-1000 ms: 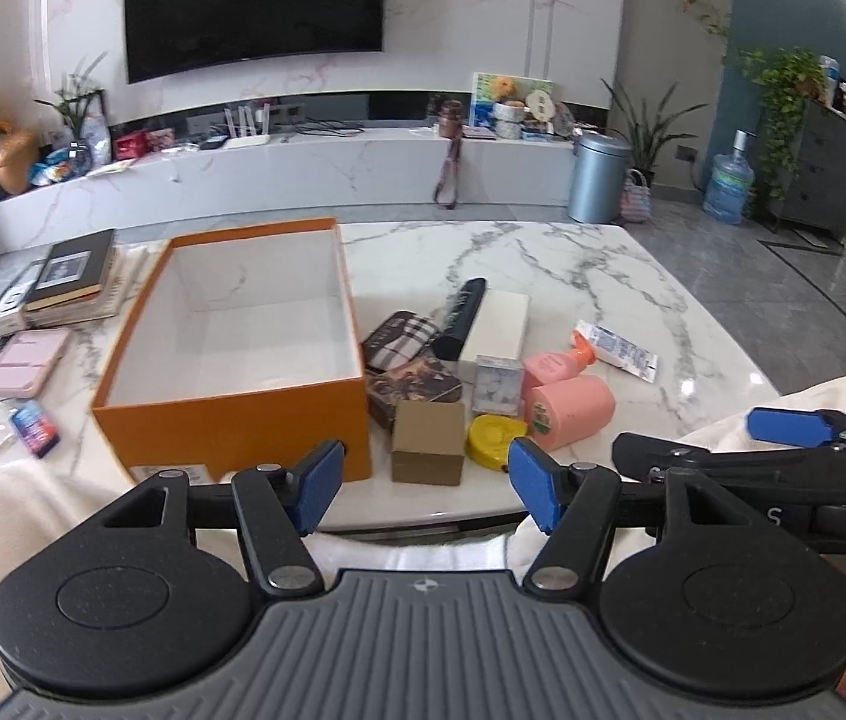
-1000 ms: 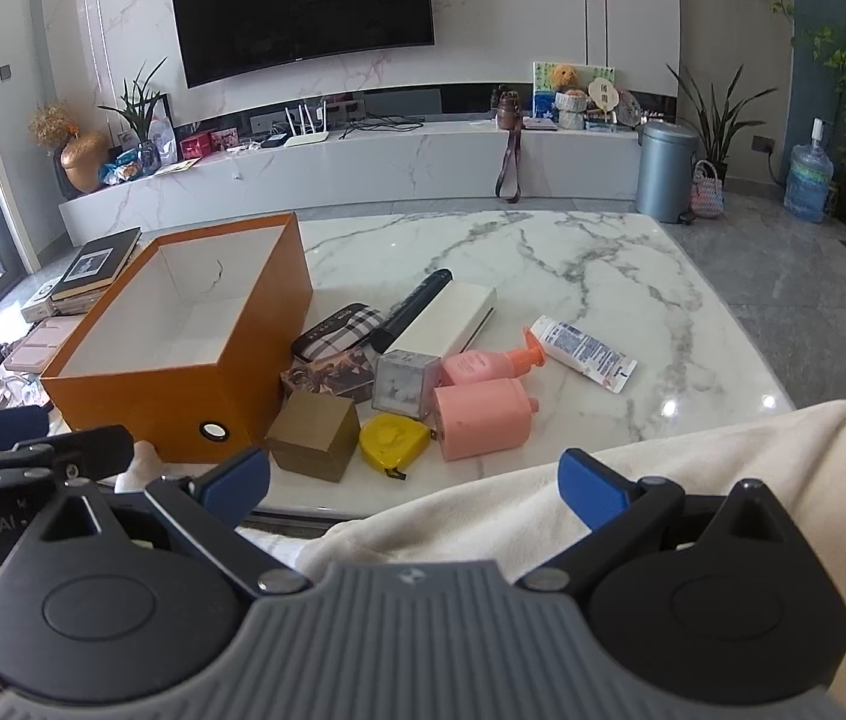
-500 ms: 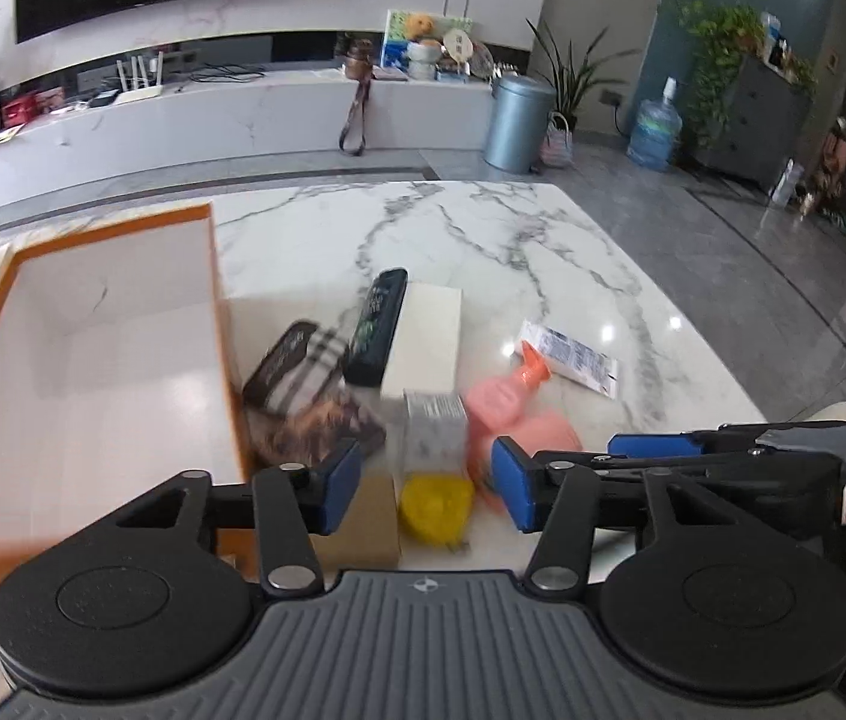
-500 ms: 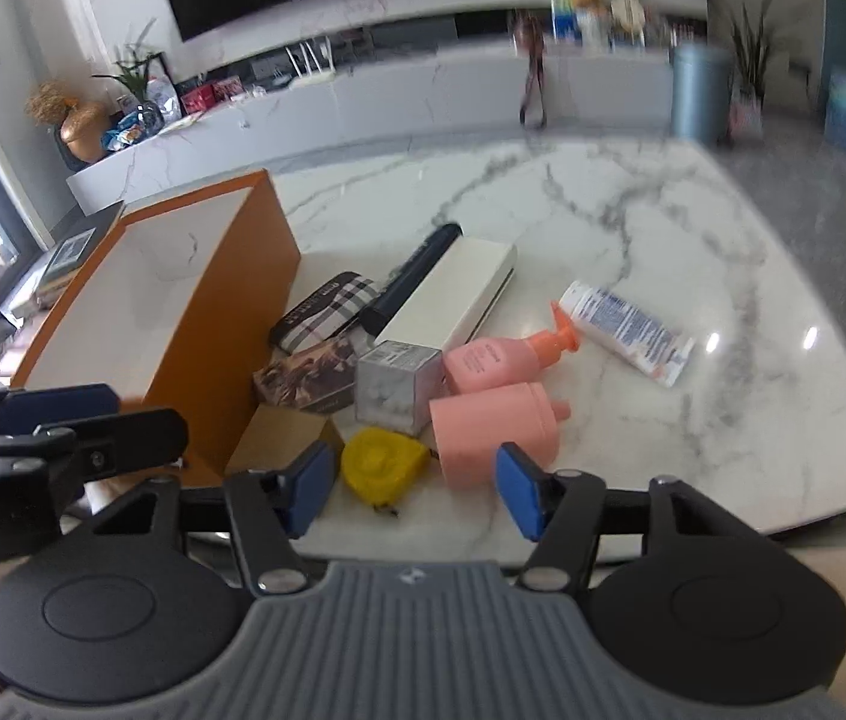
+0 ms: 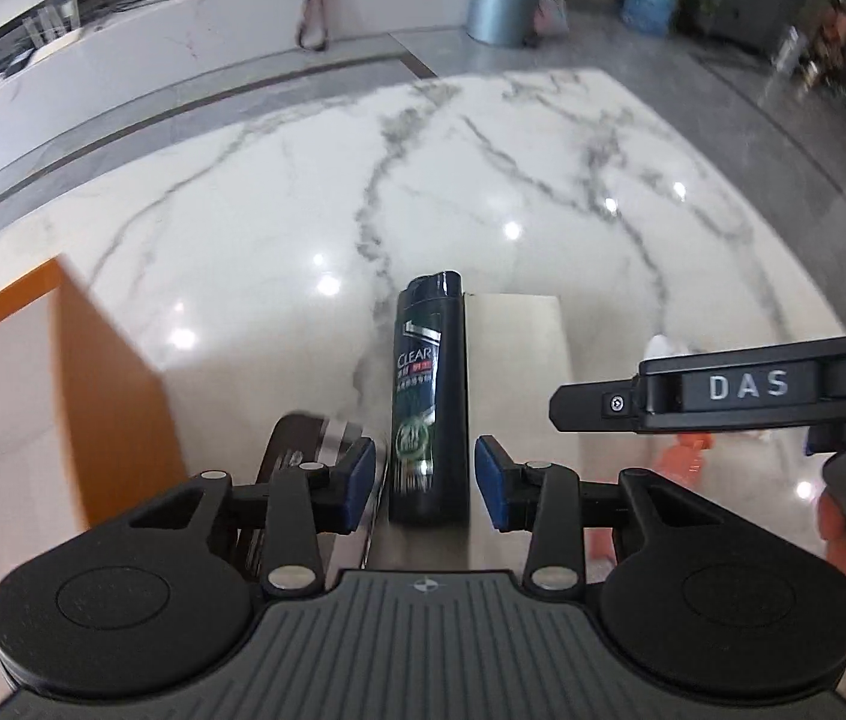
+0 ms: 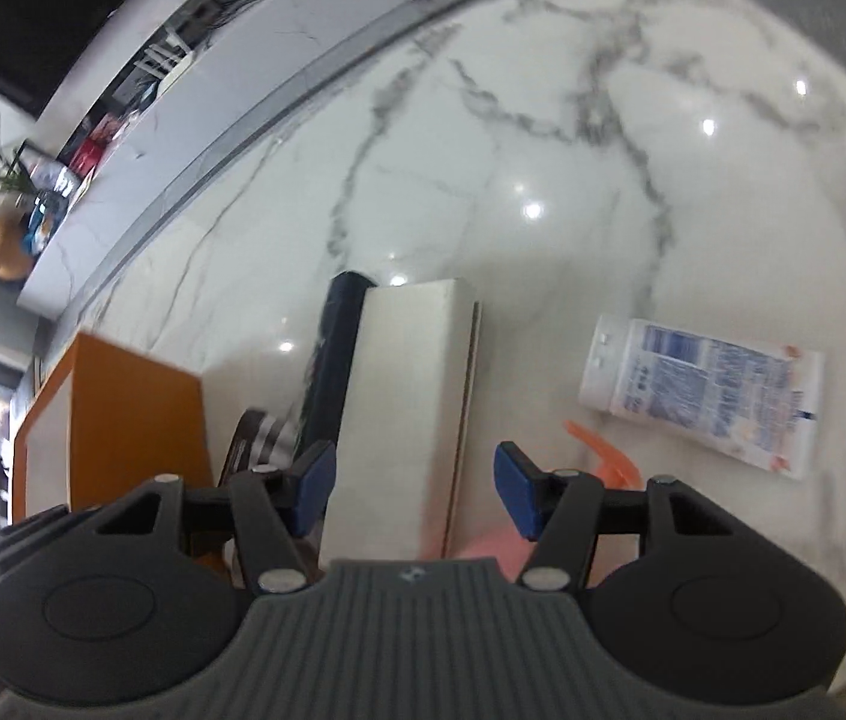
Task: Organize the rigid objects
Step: 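Reach the left tool to the blue shampoo bottle while the right tool reaches the white box, then close the left tool on the shampoo bottle while the right tool closes on the white box, then lift the shampoo bottle with the left tool while the right tool lifts the white box, then carry the shampoo bottle and white box over the orange shoebox with both tools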
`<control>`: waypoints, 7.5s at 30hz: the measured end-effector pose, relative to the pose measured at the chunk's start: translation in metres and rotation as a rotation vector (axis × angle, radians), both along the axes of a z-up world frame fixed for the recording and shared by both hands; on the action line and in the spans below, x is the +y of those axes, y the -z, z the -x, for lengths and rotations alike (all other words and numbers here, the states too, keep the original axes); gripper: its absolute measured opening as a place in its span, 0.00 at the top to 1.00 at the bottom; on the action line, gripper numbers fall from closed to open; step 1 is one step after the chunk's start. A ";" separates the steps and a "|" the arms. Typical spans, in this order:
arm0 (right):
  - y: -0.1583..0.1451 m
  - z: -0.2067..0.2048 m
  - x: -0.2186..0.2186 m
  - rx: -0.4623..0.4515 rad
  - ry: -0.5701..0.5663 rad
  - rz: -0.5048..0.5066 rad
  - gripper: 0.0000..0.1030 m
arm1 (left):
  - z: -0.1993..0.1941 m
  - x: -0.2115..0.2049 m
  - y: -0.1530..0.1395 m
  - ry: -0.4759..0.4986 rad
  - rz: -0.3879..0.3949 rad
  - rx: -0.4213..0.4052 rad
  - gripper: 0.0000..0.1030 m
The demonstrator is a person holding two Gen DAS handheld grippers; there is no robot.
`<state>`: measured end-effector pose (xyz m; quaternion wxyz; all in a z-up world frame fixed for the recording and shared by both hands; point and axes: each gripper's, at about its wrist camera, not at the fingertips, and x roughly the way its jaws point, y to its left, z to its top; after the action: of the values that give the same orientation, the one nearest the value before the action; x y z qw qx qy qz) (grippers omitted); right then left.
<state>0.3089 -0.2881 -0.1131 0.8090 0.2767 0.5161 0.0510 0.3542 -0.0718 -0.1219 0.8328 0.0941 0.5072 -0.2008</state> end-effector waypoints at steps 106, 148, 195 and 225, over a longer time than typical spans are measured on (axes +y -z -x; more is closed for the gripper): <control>0.017 -0.013 -0.025 -0.060 0.092 -0.062 0.45 | -0.020 -0.037 0.047 -0.103 -0.160 0.068 0.63; 0.033 0.001 -0.030 -0.042 0.132 -0.299 0.58 | -0.028 -0.037 0.036 -0.222 -0.127 -0.006 0.63; -0.096 -0.018 0.256 -0.137 -0.484 -0.001 0.71 | 0.032 0.186 -0.027 -0.415 -0.300 -0.128 0.63; -0.061 -0.060 0.301 -0.057 -0.577 0.270 0.71 | 0.049 0.210 -0.009 -0.512 -0.136 -0.039 0.49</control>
<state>0.3693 0.0131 -0.0517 0.8047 0.0075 0.5527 0.2168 0.3047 0.1386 -0.1125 0.8580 0.0224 0.5105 0.0527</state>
